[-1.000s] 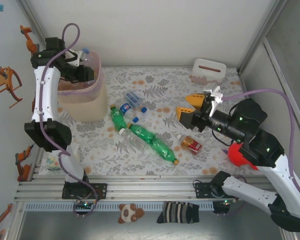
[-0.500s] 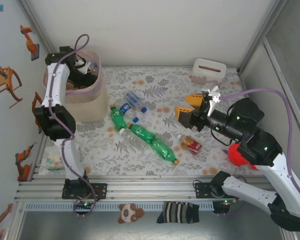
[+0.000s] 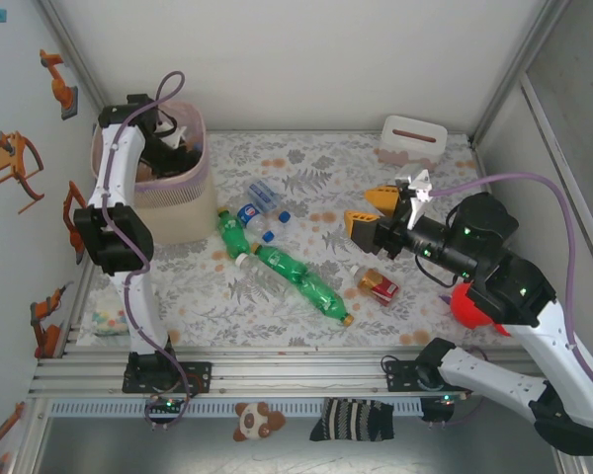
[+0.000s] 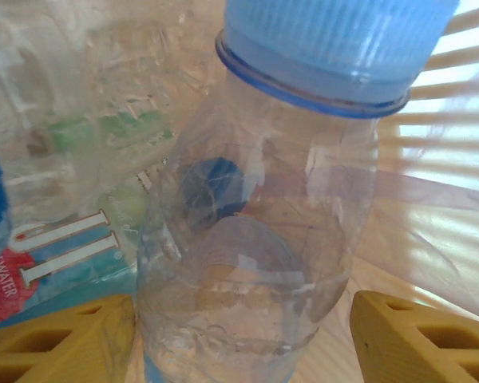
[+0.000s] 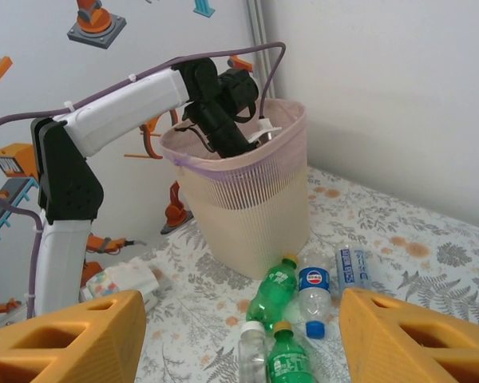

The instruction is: Put the plastic bottles in the bin

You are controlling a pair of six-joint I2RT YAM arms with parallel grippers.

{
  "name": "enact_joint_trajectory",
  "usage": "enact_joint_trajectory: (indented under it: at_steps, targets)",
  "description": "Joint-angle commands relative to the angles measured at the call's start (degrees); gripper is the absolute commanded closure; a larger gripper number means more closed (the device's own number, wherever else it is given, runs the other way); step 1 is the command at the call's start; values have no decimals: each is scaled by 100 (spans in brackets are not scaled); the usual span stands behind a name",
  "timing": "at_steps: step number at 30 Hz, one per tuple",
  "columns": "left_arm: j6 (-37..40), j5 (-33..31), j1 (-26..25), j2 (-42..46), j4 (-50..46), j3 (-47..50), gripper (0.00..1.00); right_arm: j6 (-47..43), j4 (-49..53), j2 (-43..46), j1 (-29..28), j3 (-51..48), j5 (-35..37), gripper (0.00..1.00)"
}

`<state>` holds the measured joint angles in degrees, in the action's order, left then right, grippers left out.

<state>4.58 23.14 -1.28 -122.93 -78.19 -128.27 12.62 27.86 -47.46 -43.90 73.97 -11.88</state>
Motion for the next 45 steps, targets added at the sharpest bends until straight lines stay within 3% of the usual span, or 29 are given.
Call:
enact_joint_trajectory:
  at_steps: [1, 14, 23, 31, 36, 45]
  targets:
    - [-63, -163, -48, 381, -74, -147, 27, -137, 26, -15, 22, 63, 131, 35]
    - [-210, -209, -13, 1205, 38, -198, 21, -255, 594, -293, 22, 237, 663, 36]
    - [-348, 10, 5, 1744, 147, -196, 21, -575, 1835, -808, 22, 602, 1727, 36]
    - [-509, 432, 5, 2371, 354, -60, 21, -775, 2961, -1559, 22, 725, 2071, 35]
    - [-552, 788, 10, 2957, 730, 426, 20, -791, 3349, -2043, 36, 589, 2039, 35]
    - [-707, 1813, 9, 4401, 1791, 2359, 18, -926, 3934, -3303, 48, 568, 2335, 36]
